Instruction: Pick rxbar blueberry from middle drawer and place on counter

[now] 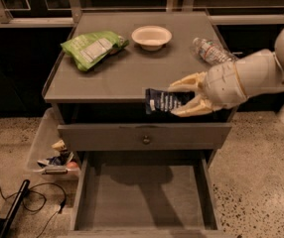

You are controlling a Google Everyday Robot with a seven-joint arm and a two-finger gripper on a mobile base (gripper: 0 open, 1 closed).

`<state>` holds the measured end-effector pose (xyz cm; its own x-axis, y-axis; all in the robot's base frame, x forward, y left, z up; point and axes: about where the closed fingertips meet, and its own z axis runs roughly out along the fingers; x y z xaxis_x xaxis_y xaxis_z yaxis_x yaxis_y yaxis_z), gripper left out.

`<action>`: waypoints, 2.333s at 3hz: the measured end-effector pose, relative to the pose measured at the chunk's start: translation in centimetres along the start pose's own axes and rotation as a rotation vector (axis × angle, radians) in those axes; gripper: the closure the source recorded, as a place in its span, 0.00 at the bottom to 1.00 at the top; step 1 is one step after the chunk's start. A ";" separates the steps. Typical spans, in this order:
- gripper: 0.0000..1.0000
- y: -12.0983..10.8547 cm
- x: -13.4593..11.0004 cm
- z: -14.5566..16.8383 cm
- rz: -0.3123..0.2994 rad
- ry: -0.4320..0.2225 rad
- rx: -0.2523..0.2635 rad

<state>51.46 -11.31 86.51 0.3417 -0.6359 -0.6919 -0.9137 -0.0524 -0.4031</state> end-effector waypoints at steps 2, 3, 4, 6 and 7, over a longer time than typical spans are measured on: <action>1.00 -7.8 -3.0 -2.1 -0.055 -0.030 0.044; 1.00 -7.9 -3.0 -2.1 -0.055 -0.031 0.043; 1.00 -10.0 -1.8 0.1 -0.050 -0.047 0.069; 1.00 -15.8 3.1 2.9 0.141 -0.081 0.162; 1.00 -16.6 5.4 2.7 0.251 -0.050 0.167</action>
Offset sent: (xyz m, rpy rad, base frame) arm 0.0374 0.0070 0.0285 0.0074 -0.0040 0.0235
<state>69.00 -11.78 87.87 0.1244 -0.5741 -0.8093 -0.9236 0.2311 -0.3060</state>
